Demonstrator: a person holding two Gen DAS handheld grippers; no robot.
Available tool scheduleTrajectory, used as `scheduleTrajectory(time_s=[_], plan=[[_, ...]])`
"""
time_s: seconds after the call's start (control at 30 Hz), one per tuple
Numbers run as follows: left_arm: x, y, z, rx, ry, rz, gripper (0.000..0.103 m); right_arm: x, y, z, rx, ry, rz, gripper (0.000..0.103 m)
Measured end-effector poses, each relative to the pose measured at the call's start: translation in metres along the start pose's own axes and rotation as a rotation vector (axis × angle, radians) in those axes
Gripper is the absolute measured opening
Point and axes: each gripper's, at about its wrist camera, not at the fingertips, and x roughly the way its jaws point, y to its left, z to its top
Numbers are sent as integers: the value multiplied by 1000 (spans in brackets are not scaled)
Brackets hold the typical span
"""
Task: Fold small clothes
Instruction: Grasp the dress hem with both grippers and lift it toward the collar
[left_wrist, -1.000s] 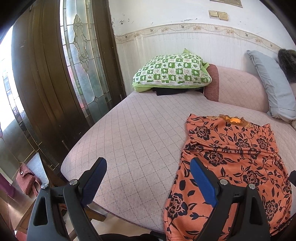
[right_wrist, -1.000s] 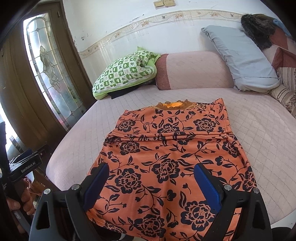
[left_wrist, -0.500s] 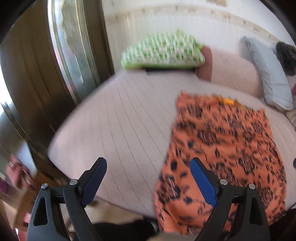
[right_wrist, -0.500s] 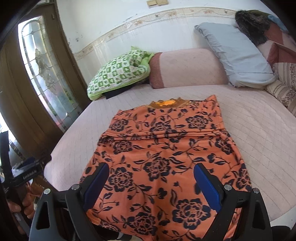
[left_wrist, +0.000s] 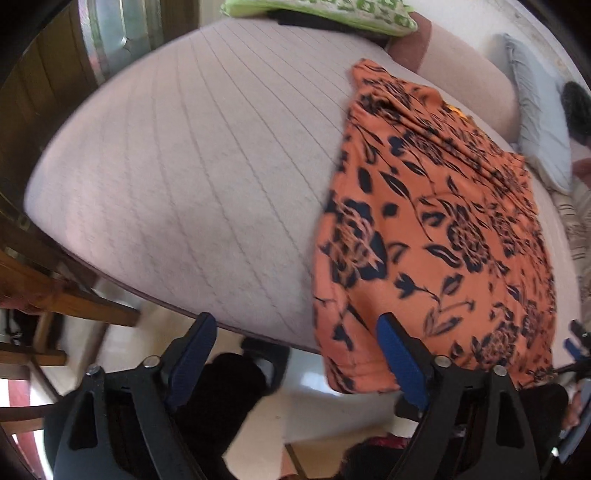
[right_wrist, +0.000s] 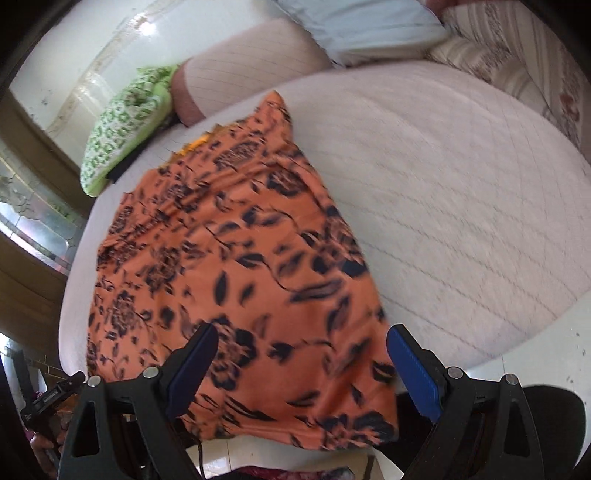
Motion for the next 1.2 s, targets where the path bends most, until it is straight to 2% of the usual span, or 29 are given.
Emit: scheduleTrajectory(time_s=[0.1,0.17,0.23,0.33,0.43,0.53,0.6,0.63,0.67,0.7,0.77,0.8,0.83,1.0,1.07,1.2], plan=[[11,-11,1,20,35,-55,69,1,-17,-5,24,20,-3,94],[19,-18,-1,36,58,-76,54,-2,-26,-6,47,33,0,94],[26,-24,-4,48,85,-96,50,-3,-35,-7,65,50,9,94],[36,-28,-9,62,122,-94,51,-3,-47,-13,95,85,13,94],[43,-28,-8,44,167,-103,66,5,-54,-20,127,113,29,94],[47,-31,-6,49,170,-106,68,20,-53,-26,134,173,54,93],[48,-33,-6,55,163,-112,68,31,-50,-31,125,203,34,84],[48,-32,-7,53,158,-117,67,37,-48,-33,117,225,15,61],[48,-31,-7,51,153,-119,60,45,-47,-35,106,260,4,37],[47,-28,-8,48,151,-118,56,50,-46,-38,98,291,14,33],[48,-23,-4,39,158,-133,34,46,-38,-38,68,288,28,10],[47,-19,-4,33,164,-152,26,42,-32,-38,27,283,15,10],[44,-16,-4,32,163,-172,10,38,-27,-37,1,279,12,9],[29,-16,0,75,158,-201,8,10,-15,-20,13,257,148,8],[18,-21,5,96,139,-232,8,-5,-13,-7,41,223,225,8],[-10,-25,23,116,105,-320,8,-34,-5,14,52,145,317,8]])
